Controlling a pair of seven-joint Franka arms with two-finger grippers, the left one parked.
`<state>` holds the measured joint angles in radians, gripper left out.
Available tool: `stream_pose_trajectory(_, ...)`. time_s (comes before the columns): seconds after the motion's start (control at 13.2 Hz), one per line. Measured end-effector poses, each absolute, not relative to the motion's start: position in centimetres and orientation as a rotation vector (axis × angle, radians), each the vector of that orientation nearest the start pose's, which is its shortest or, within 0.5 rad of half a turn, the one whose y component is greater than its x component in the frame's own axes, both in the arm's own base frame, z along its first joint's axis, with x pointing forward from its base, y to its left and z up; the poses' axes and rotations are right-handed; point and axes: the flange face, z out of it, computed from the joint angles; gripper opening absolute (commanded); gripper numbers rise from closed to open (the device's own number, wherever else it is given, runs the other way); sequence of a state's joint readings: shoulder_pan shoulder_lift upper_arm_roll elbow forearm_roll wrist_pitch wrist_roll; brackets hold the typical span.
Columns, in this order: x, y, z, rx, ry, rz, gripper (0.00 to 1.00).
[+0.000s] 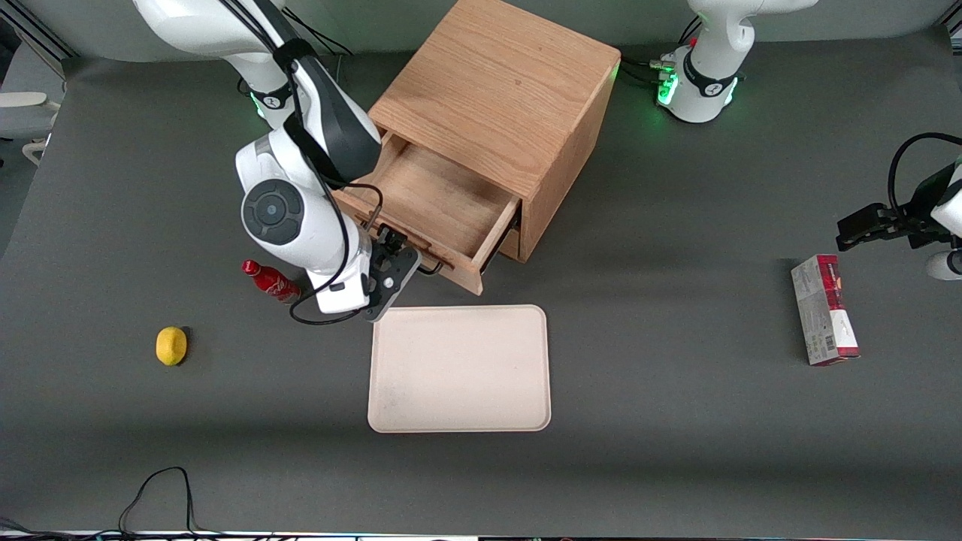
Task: Open upper drawer
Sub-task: 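Pull the handle with the right gripper, sliding the drawer out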
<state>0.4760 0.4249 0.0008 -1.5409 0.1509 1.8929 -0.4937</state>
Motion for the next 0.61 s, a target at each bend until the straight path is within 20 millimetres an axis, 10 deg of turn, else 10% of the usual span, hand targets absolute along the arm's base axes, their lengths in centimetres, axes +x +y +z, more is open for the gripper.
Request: stream_pose_trajectory(0.61,62.4,28.8,39.9,-2.724,-1.25,0.089,1.0)
